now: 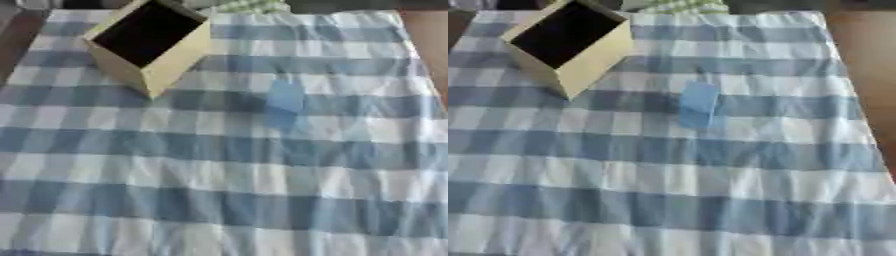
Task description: Pick up objects on the table and place them in the box.
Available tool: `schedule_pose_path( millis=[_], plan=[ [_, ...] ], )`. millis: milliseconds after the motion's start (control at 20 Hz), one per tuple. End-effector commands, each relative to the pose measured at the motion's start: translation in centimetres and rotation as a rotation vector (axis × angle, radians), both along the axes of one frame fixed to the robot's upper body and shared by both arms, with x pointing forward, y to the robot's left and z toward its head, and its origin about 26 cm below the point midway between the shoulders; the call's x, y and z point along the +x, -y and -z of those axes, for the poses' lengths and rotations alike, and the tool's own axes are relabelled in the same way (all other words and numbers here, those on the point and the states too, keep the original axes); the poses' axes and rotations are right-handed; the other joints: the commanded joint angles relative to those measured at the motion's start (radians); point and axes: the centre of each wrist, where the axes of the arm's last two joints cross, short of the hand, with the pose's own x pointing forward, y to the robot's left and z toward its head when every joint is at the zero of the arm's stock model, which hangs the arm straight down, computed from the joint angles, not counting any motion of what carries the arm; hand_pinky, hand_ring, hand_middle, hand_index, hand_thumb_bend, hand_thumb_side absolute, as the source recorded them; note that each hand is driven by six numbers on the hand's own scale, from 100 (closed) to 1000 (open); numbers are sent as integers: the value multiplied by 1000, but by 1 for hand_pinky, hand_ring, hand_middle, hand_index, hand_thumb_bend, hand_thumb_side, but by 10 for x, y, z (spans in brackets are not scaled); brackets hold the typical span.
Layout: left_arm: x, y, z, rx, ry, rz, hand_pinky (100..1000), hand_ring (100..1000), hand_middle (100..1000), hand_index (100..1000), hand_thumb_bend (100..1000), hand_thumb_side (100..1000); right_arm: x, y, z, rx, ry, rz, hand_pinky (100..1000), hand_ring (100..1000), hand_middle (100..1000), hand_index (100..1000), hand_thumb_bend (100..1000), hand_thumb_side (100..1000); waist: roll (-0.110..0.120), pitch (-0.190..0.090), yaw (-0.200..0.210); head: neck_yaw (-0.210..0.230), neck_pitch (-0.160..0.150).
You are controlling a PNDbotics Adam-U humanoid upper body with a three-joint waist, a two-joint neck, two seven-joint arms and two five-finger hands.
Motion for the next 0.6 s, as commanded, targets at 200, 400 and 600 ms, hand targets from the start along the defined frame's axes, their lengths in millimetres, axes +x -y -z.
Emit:
schedule_pose_path(
  millis=[200,400,600],
  plan=[
    [-3,-4,-7,16,24,-15,619,714,770,858,174,629,-5,4,-13,-19,33,20,772,799,814,909,100,993,1,-22,-1,1,11],
    [-3,-4,-7,16,23,-16,618,714,769,858,175,629,-5,4,-12,-20,31,20,773,801,816,909,100,995,1,-22,0,1,10],
    [-3,-4,-7,20,22,-14,618,714,769,857,174,629,0,5,-18,-101,12,71,786,818,828,912,100,994,-1,-25,3,-4,9]
  ],
)
